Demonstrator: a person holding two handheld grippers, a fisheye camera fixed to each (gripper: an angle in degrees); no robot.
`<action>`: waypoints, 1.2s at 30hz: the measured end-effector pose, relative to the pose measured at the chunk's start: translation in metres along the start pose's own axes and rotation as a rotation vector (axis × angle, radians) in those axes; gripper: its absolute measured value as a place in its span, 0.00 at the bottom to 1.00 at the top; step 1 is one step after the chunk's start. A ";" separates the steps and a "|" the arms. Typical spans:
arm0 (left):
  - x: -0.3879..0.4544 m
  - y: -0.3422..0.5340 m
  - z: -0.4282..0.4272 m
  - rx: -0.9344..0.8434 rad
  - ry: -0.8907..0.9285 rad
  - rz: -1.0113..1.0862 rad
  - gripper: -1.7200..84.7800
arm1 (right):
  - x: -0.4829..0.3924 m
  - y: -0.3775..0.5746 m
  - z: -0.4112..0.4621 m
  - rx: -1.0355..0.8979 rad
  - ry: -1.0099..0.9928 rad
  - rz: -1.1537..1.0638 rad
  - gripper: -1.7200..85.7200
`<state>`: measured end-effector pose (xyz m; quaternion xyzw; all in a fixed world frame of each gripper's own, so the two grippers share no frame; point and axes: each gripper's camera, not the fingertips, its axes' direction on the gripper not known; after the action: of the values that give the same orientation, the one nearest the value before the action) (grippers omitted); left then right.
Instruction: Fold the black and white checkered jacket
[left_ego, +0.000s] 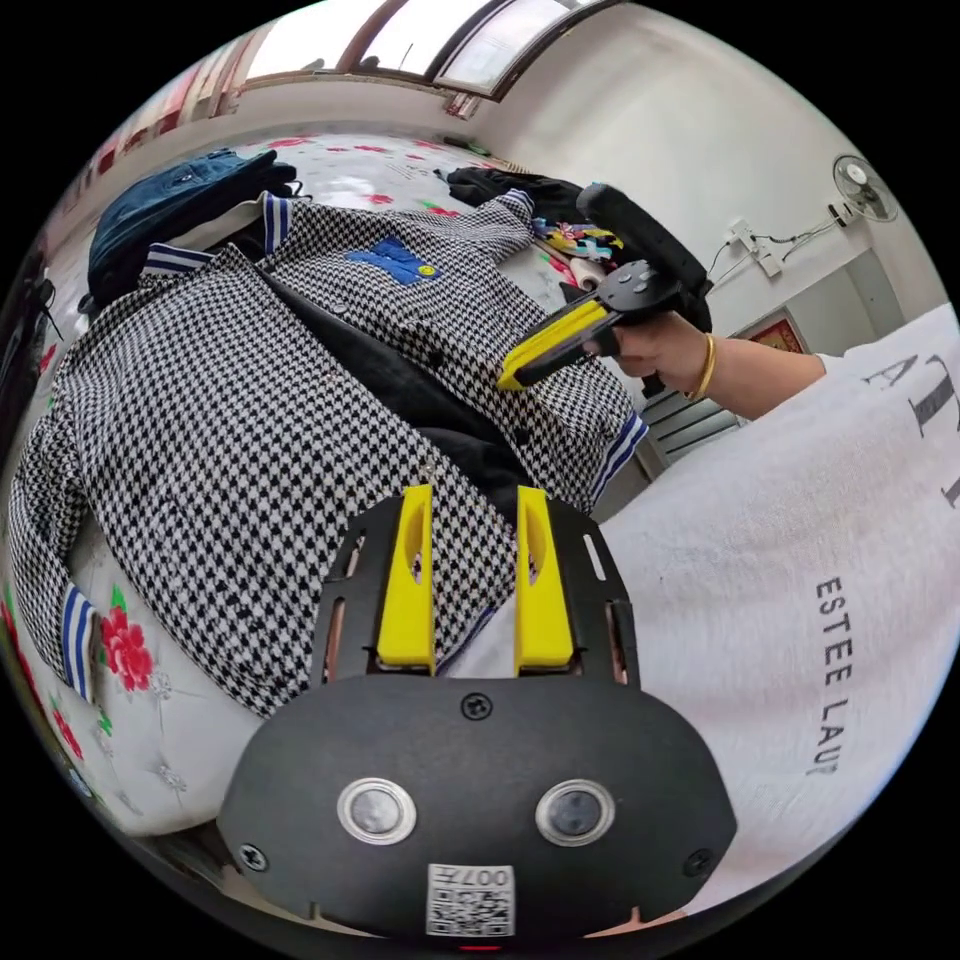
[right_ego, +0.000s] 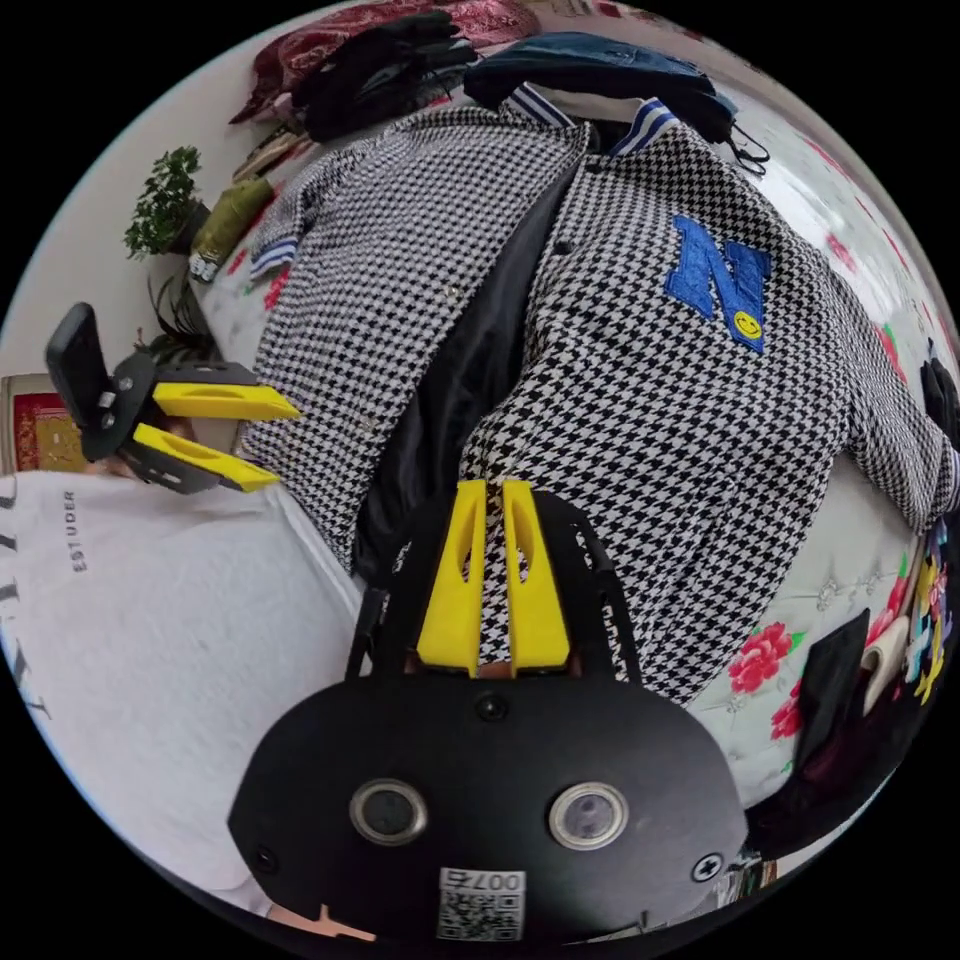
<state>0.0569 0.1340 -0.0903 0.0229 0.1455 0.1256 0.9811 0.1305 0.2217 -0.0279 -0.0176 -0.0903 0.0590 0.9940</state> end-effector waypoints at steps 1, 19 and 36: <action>0.004 0.000 0.001 -0.001 0.016 -0.009 0.17 | 0.006 0.004 -0.009 0.022 -0.033 -0.002 0.03; 0.001 0.013 0.040 0.219 0.229 -0.211 0.03 | 0.097 0.071 -0.040 0.161 -0.720 -0.014 0.03; 0.021 0.015 -0.003 0.183 0.213 -0.013 0.01 | 0.012 -0.218 0.047 0.033 0.154 -0.338 0.08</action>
<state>0.0718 0.1538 -0.0976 0.0980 0.2600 0.1070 0.9546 0.1586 0.0075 0.0300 0.0098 -0.0145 -0.1089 0.9939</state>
